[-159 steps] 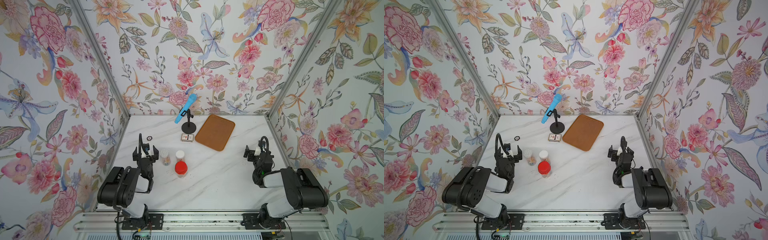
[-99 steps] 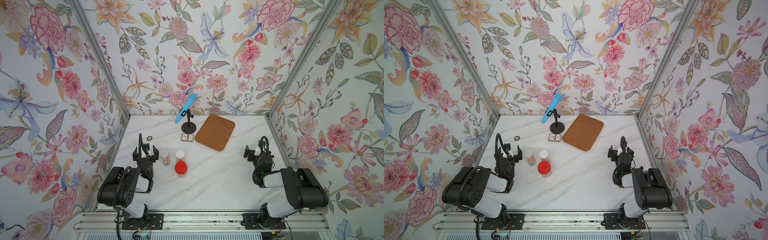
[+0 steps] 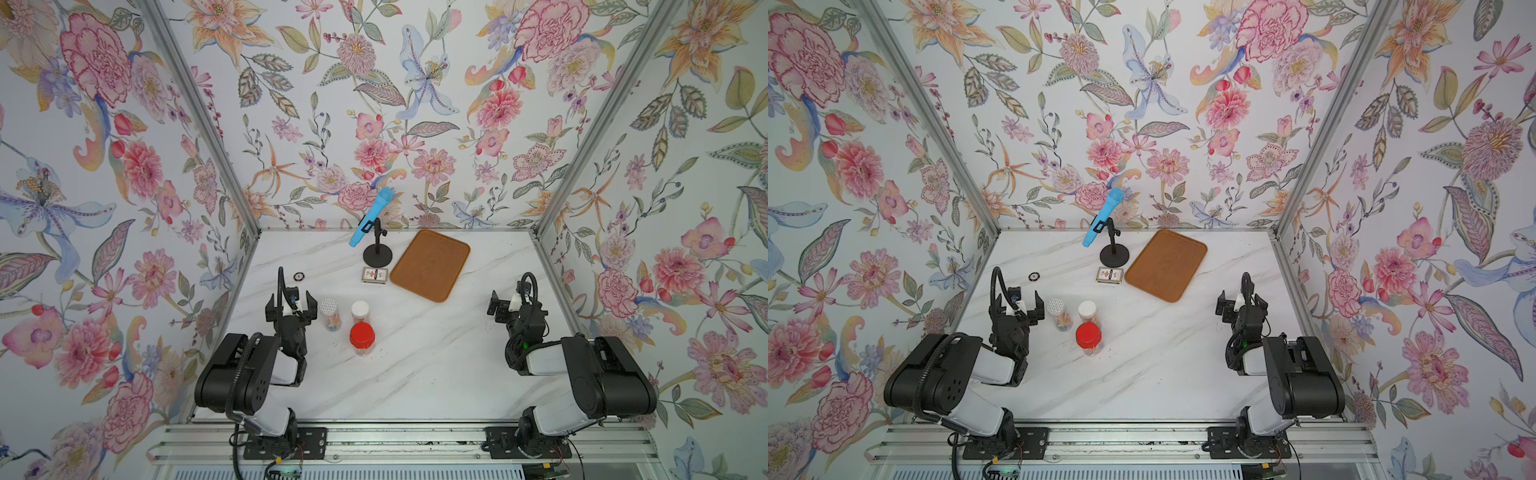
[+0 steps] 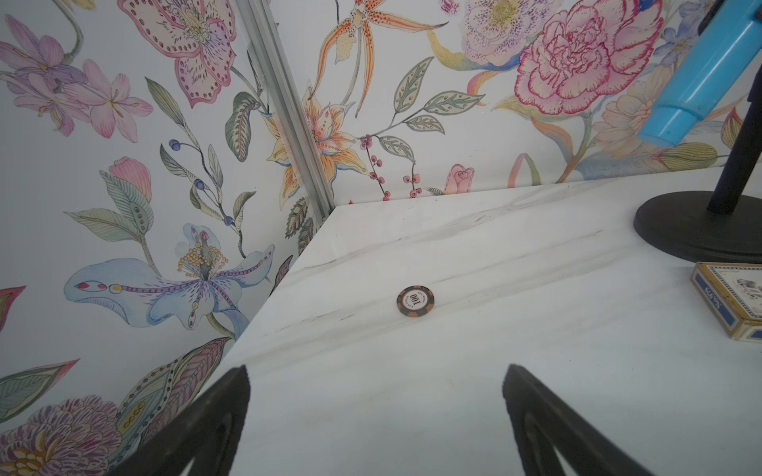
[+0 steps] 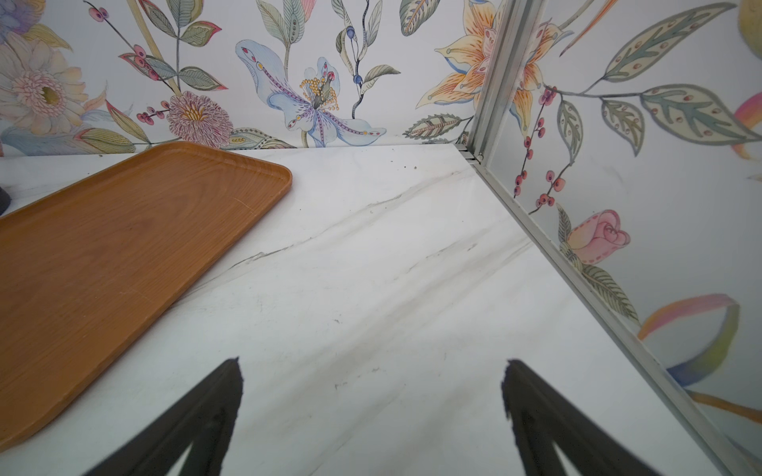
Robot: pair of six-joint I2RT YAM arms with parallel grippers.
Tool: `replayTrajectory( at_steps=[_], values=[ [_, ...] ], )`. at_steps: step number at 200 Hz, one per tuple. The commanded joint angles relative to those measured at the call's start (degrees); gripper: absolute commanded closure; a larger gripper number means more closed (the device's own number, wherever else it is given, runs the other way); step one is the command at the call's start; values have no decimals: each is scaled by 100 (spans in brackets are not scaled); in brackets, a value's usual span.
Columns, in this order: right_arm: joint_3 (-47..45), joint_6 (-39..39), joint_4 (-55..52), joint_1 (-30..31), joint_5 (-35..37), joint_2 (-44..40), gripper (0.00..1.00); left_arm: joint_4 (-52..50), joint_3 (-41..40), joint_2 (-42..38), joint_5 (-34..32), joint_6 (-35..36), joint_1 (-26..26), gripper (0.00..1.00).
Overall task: Pour the candies out of the jar
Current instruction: Move the tray at the center of the board.
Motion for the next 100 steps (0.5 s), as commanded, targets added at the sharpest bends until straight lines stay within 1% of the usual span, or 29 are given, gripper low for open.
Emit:
replayTrajectory(
  at_steps=[1,12,20,27,43,57,68,83,100],
  values=[
    [115,-72,-307,82,322,-168,0,109,49,-67,-46,-100,62,1],
    [521,-113,-1406,150,471,-562,0,119,15,-84,-197,-152,53,1],
    [931,-95,-2240,180,594,-776,0,30,-23,-420,-217,-176,52,1],
    [1293,5,-2872,187,696,-904,0,-151,-15,-595,-222,-171,48,1],
    [2097,253,-4139,204,676,-1006,0,-748,94,-1045,-292,-175,47,1],
    [2674,690,-4983,271,586,-944,0,-1440,328,-1432,-494,-212,22,1],
    [3077,1079,-5590,374,443,-832,0,-1732,440,-1743,-571,-335,11,1],
    [3568,1620,-6258,557,388,-586,0,-1960,563,-2112,-377,-549,11,1],
    [4121,2261,-6950,763,186,-175,0,-2448,850,-2382,-174,-985,11,1]
  ],
)
